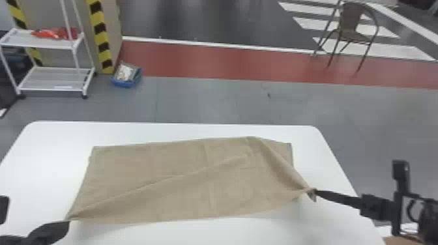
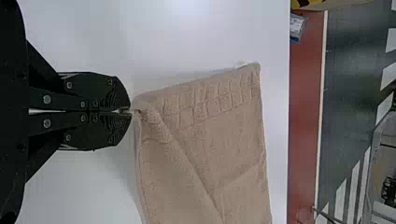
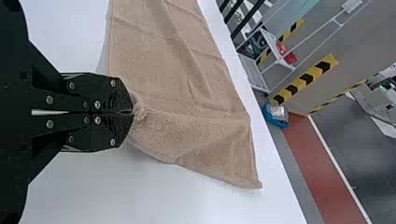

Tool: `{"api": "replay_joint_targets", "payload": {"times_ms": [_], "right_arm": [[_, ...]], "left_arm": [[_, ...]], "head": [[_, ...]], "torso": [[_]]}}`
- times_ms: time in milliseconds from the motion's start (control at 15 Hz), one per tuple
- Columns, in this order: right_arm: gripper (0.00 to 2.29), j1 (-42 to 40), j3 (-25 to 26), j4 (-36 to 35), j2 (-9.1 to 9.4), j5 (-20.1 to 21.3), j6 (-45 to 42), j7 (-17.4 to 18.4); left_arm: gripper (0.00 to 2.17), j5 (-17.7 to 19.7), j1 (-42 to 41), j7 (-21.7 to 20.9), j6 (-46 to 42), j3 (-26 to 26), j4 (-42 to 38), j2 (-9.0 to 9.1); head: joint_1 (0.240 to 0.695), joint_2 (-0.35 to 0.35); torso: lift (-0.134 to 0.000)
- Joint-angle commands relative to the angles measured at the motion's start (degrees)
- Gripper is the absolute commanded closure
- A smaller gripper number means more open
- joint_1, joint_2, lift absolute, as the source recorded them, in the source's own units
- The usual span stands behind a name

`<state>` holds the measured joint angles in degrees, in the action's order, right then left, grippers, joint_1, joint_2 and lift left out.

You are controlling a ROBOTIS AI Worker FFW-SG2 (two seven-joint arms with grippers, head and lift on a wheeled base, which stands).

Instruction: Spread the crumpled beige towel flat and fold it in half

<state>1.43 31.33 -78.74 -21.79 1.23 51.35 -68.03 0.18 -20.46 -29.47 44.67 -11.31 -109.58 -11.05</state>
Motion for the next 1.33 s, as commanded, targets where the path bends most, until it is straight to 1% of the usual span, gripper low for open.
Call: {"api": "replay_joint_targets", "payload": {"times_ms": [0, 133, 333, 733, 867, 933, 1267], "right_arm": [[1.21, -0.3, 1.0, 0.0, -0.88, 0.7, 0.3, 0.1], [1.21, -0.3, 1.0, 0.2, -0.88, 2.7, -0.1, 0.3], [1.21, -1.3, 1.4, 0.0, -0.79, 2.7, -0.1, 0.3], [1.21, -5.2, 1.5, -3.2, 0.00, 1.2, 0.8, 0.0], [1.21, -7.0, 2.4, -5.1, 0.26, 0.5, 1.9, -0.9], [1.21, -7.8, 3.2, -6.0, 0.26, -0.1, 2.6, -1.3], [1.21, -9.3, 5.1, -6.5, 0.00, 0.4, 2.6, -1.3]], "left_arm": [[1.72, 0.0, 0.0, -0.1, 0.1, -0.8, -0.4, -0.38], [1.72, -0.2, 0.2, 0.4, -0.1, -0.8, -0.1, -0.55], [1.72, -1.3, -0.5, 0.4, -0.1, -0.7, 0.0, -0.55], [1.72, -1.9, -4.5, 0.3, -0.1, -0.6, -1.7, -0.38], [1.72, -1.9, -5.6, 0.2, -0.1, -1.1, -2.1, -0.38], [1.71, -1.8, -5.8, 0.1, -0.4, -1.3, -2.1, -0.38], [1.71, -1.6, -6.5, -0.1, -1.3, -1.8, -2.1, -0.46]], "head": [[0.695, -0.201], [0.695, -0.208], [0.695, -0.215], [0.695, -0.218], [0.695, -0.221], [0.695, -0.223], [0.695, -0.231]], "torso": [[0.000], [0.000], [0.000], [0.000], [0.000], [0.000], [0.000]]}}
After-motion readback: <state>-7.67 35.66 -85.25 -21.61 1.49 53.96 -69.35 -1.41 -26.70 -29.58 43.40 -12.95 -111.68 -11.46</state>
